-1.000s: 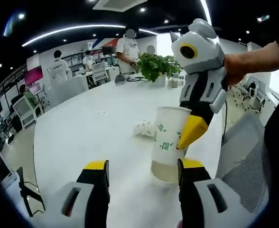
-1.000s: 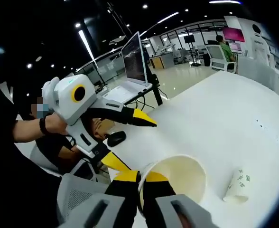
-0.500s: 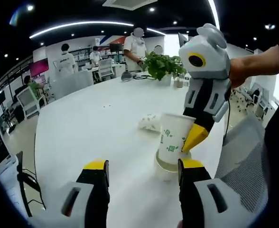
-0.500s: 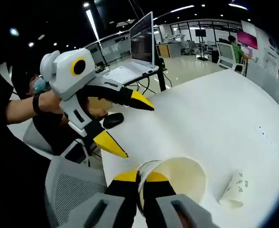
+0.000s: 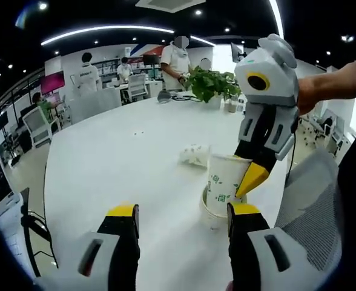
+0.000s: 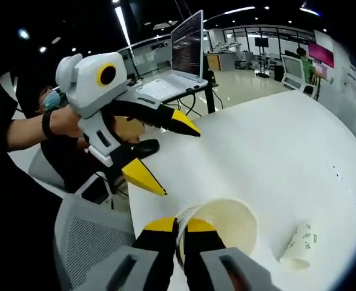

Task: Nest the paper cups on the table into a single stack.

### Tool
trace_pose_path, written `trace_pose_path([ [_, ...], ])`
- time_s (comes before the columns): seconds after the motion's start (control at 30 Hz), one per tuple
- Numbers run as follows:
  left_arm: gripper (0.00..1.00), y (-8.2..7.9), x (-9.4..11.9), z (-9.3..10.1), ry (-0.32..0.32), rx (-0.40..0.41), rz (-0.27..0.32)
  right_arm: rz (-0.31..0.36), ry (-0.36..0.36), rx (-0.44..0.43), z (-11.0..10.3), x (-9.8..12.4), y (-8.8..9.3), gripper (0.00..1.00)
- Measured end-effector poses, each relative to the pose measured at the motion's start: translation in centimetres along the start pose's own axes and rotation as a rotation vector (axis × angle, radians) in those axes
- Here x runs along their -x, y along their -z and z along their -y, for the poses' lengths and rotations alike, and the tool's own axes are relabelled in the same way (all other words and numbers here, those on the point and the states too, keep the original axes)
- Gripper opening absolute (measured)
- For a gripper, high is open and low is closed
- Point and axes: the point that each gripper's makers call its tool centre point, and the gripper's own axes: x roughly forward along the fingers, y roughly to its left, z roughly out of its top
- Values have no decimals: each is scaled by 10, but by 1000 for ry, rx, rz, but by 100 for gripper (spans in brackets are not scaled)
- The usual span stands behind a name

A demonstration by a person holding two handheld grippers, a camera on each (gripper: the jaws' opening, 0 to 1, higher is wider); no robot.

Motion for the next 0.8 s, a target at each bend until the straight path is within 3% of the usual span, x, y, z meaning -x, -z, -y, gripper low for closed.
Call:
trace_pose_path([
  [0.27,57,3,-2,5,9,1,-14,-4,12,25,-5,1,2,5],
  [0.43,57,2,-1,8,11,3,-15,-8,18,36,4,-3,4,8],
  [0.8,57,1,-7,12,26,1,-21,64,26,-2,3,19,-2,20],
])
